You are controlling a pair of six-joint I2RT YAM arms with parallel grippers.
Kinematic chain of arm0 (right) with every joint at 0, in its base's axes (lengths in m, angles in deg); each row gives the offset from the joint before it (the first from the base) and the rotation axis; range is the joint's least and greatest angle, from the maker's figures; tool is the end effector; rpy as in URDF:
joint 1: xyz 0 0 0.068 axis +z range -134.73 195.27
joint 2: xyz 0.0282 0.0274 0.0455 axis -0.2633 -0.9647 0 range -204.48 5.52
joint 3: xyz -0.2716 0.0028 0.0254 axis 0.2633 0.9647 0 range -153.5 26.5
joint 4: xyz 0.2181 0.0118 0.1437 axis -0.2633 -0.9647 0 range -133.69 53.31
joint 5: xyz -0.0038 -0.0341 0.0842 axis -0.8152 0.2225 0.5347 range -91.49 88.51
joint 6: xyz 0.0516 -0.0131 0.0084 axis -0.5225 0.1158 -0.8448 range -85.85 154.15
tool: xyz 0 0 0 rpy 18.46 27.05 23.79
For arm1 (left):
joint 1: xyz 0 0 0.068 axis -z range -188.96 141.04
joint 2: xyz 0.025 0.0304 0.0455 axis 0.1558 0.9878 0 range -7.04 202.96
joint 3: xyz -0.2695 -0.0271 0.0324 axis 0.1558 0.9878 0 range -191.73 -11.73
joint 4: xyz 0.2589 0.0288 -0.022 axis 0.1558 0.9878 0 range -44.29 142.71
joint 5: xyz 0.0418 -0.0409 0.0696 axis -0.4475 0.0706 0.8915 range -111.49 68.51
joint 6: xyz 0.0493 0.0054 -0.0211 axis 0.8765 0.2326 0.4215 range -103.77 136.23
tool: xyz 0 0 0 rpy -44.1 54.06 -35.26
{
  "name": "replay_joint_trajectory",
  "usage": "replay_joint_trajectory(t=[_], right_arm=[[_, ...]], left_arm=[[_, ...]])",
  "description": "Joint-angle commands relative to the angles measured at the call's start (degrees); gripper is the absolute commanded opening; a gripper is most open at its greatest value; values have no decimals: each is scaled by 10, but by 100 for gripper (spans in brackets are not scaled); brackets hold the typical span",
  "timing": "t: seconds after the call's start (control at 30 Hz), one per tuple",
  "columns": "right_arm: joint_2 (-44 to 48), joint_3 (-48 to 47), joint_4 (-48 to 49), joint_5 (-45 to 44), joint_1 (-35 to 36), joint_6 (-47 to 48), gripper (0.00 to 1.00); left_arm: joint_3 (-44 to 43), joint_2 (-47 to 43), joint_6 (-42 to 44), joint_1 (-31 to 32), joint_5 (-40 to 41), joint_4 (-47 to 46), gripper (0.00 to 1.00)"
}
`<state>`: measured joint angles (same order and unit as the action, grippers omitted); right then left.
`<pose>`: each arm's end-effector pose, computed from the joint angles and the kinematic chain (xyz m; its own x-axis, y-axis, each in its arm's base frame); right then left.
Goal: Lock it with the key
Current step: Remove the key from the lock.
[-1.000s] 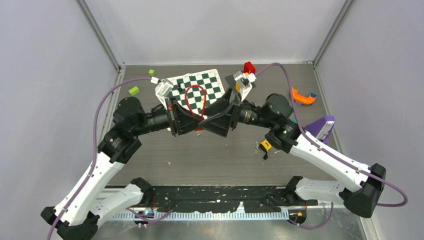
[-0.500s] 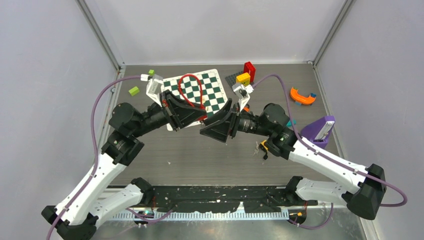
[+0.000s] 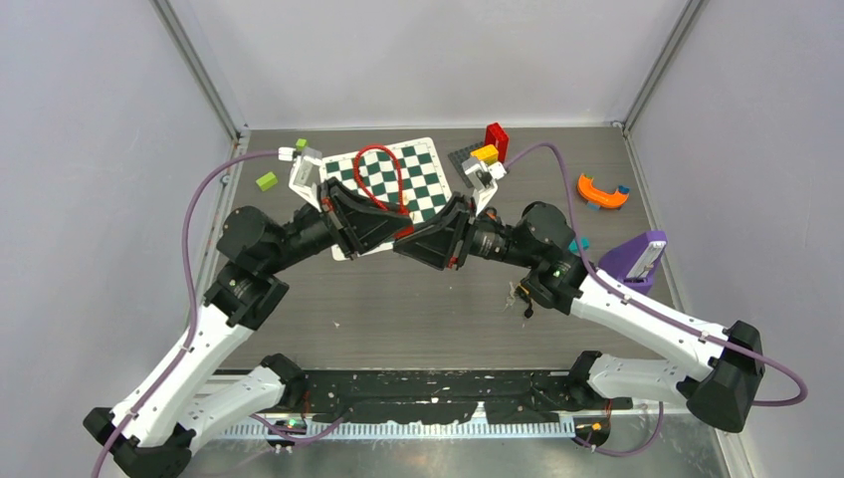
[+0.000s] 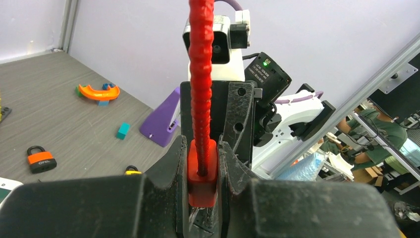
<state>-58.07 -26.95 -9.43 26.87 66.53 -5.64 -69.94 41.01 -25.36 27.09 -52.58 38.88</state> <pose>0.1463 0.2094 0.3969 -0.4795 0.3024 -0.8238 -0.8636 0.0041 0.5041 0.1299 -0.1172 0.4426 -0.4229 -0.3952 -0.8155 0.8324 0.1863 -0.5219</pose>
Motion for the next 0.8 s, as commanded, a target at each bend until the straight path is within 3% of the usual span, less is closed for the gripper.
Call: replay_joint_trajectory(t=[0.0, 0.03, 0.13, 0.2, 0.3, 0.43, 0.77], right_arm=[[-1, -20, 37, -14, 3, -13, 37], [0, -19, 38, -16, 3, -14, 47], [1, -18, 39, -18, 3, -17, 55], [1, -18, 40, -21, 3, -18, 50], [0, -21, 41, -16, 3, -17, 27], [-5, -21, 43, -9, 3, -16, 7], [-22, -19, 47, 25, 6, -7, 5]], left_arm=[[2, -3, 3, 3, 6, -34, 0], [2, -3, 4, 3, 5, -32, 0], [3, -6, 8, 3, 7, -27, 0], [4, -8, 10, 3, 11, -24, 0], [4, -12, 15, 3, 17, -20, 0], [4, -17, 19, 3, 25, -14, 0], [24, -43, 30, 3, 74, -25, 0]])
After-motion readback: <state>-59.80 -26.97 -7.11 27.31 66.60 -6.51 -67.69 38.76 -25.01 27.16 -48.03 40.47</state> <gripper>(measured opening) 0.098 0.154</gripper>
